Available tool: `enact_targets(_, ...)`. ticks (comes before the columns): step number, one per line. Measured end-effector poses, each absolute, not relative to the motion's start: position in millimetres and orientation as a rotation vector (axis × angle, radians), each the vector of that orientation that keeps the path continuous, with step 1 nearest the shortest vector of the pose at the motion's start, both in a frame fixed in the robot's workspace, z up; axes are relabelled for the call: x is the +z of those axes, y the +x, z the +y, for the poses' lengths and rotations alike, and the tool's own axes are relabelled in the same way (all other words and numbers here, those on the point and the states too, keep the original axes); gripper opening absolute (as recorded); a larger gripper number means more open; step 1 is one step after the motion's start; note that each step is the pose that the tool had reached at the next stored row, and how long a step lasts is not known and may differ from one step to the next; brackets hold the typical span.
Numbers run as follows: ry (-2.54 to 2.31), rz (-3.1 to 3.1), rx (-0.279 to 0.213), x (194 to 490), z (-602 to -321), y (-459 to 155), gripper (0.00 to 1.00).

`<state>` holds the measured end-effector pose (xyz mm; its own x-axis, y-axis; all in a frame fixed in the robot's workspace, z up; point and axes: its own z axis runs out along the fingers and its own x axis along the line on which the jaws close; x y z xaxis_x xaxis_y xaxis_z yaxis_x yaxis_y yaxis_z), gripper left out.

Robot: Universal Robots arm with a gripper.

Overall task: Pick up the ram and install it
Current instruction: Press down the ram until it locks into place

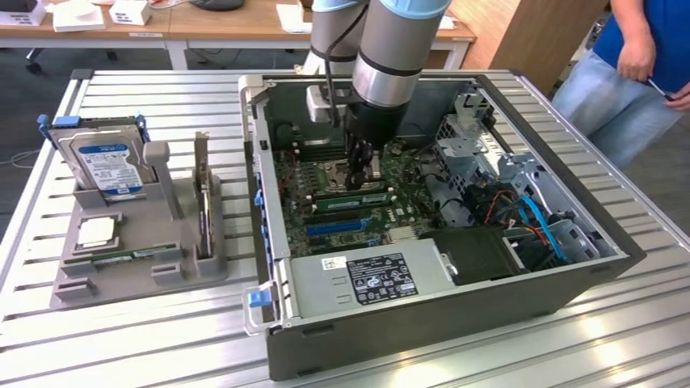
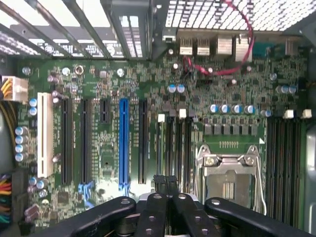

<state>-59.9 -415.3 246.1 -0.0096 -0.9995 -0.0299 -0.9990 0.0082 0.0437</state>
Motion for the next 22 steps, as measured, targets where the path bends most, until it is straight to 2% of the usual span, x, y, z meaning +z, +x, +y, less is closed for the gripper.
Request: enact_targets(22, 2.204, -2.224, -0.082, 246.1, -415.2, -44.2, 0.1)
